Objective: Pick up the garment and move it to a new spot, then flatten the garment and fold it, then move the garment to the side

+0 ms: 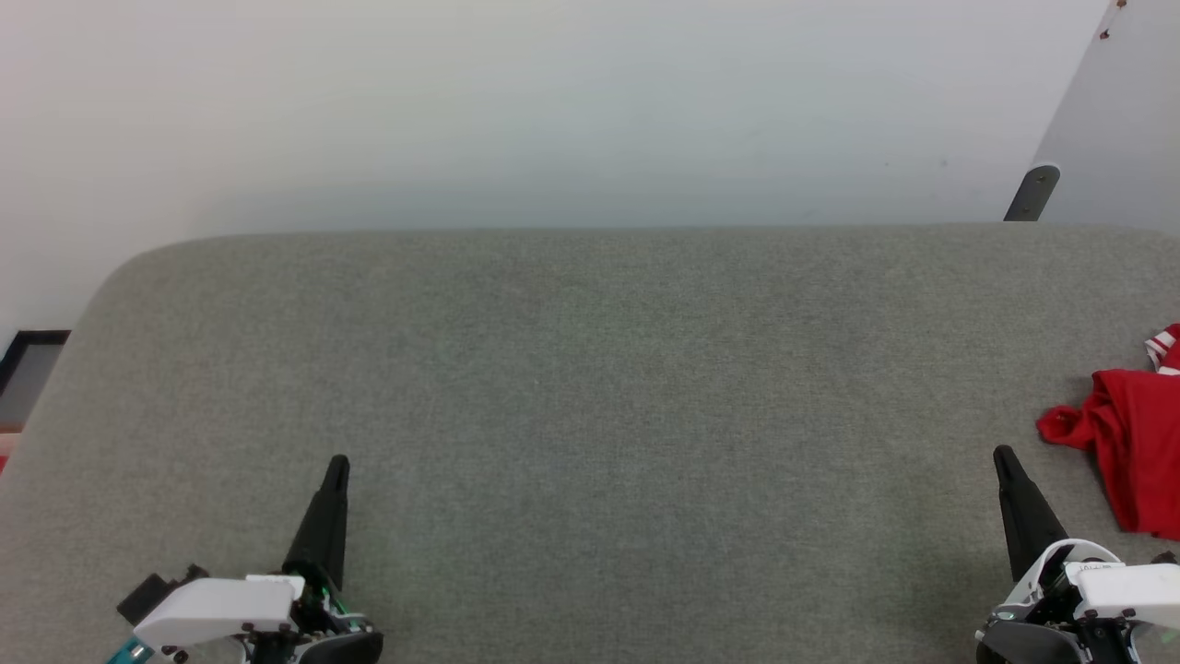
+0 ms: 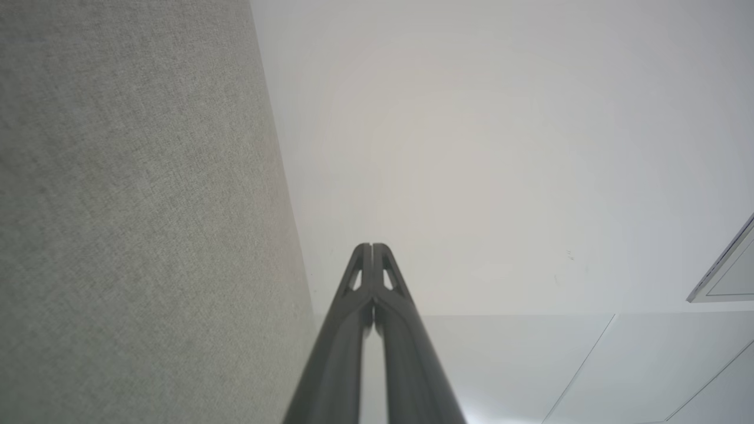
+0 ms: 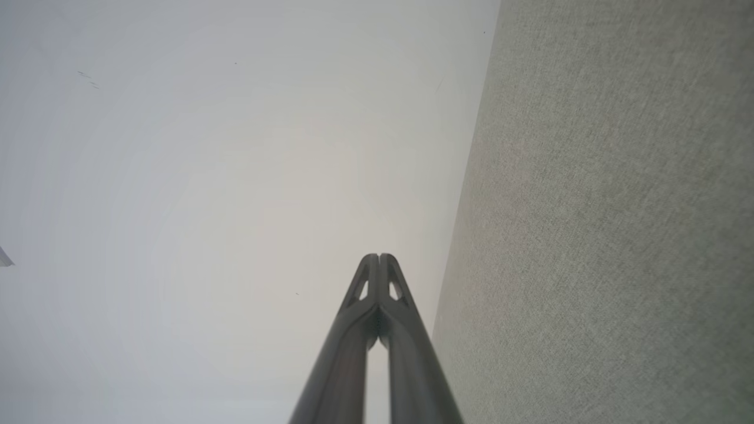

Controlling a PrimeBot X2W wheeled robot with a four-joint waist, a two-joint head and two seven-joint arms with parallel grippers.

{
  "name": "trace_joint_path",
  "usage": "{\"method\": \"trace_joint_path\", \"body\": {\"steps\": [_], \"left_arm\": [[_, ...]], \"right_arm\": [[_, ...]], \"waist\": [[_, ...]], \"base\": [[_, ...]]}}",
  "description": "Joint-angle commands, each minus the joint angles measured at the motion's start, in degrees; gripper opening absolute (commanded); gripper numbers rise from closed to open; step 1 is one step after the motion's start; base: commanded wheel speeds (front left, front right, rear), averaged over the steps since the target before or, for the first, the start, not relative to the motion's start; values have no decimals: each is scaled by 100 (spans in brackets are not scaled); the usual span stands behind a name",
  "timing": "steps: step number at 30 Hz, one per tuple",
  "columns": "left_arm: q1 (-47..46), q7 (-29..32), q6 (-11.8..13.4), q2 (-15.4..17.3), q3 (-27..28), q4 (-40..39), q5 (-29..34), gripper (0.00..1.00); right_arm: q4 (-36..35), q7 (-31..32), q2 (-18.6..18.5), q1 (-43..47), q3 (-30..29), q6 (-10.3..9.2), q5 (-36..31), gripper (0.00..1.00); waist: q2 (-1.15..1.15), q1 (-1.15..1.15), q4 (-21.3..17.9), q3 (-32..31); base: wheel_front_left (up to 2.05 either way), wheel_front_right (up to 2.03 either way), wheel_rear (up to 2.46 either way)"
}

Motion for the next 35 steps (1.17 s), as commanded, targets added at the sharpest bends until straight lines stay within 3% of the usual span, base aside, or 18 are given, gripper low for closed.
{"method": "trace_joint_path", "body": {"steps": [1, 35], "left_arm": [[-53, 11, -30, -1, 14, 6, -18, 0], [-53, 10, -31, -1, 13, 5, -19, 0]], "right_arm": [[-14, 12, 21, -11, 0, 2, 26, 0], [-14, 11, 21, -11, 1, 2, 27, 0]], "waist": [[0, 0, 0, 0], [0, 0, 0, 0]], "base": [[0, 0, 0], [0, 0, 0]]}}
